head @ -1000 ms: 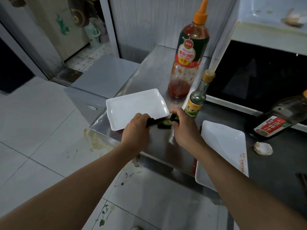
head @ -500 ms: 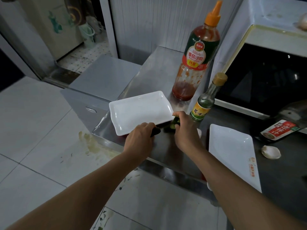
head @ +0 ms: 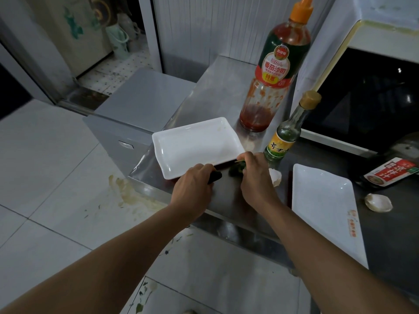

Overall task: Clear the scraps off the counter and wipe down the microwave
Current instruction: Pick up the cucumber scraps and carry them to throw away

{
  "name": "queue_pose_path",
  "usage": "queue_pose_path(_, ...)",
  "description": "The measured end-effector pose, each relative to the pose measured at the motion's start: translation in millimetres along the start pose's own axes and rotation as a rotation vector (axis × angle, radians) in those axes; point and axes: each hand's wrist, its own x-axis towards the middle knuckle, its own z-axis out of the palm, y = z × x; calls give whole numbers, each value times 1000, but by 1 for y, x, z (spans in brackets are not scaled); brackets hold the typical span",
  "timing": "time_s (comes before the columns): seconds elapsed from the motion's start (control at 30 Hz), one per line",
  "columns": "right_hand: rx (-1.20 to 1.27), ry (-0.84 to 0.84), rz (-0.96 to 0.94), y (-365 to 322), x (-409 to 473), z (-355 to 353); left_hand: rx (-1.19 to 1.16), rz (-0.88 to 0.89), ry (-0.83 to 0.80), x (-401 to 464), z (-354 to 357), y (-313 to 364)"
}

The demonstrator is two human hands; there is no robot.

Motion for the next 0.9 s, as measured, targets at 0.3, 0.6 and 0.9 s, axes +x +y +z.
queue_pose_path(0.3,-55,-39,-34,6,-6,9,2,-7,-18,-1,-1,0)
queue_pose_path(0.6,-91,-29,-41,5,-8,13,5,-7,-12,-3,-1,0)
queue_pose_path(0.9,-185,-47,-76,6,-6,12,-8,0,-17,-4,-1,1)
